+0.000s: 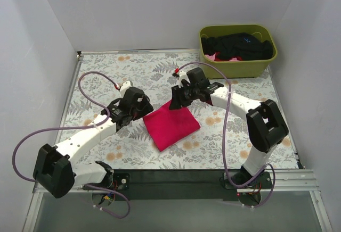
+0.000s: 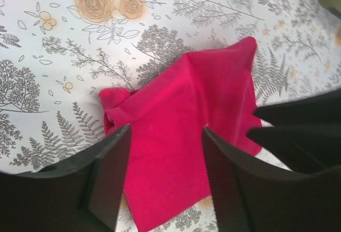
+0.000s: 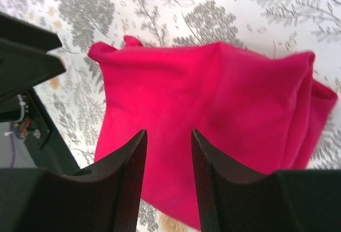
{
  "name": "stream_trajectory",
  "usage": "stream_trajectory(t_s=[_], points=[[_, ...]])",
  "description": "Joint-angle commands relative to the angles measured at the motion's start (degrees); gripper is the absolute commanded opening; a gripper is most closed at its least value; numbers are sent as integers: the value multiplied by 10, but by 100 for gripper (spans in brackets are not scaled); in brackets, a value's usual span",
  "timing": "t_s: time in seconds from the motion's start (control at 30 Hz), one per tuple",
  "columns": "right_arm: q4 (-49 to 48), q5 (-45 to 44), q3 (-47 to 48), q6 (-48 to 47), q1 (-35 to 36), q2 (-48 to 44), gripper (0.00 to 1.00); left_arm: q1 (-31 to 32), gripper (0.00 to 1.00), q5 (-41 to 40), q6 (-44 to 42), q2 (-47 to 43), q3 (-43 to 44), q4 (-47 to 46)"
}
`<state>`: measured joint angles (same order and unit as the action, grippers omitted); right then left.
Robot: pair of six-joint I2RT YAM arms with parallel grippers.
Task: Fold and stack the t-shirts
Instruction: Fold the tshirt
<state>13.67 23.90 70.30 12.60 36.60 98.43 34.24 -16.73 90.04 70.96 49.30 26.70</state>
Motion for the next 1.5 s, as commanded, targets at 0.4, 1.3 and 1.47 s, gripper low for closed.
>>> stream_trajectory(t_s=[0.4,1.3,1.47], points=[[-219,183,40,66,-79,185,38,-40,22,27,10,98,-76,-121],[-320,210,-254,182,-114,-58,34,13,55,224,58,8,-97,-114],[-370,211,-342,196,-129,-45,33,33,47,238,93,47,-128,-121]])
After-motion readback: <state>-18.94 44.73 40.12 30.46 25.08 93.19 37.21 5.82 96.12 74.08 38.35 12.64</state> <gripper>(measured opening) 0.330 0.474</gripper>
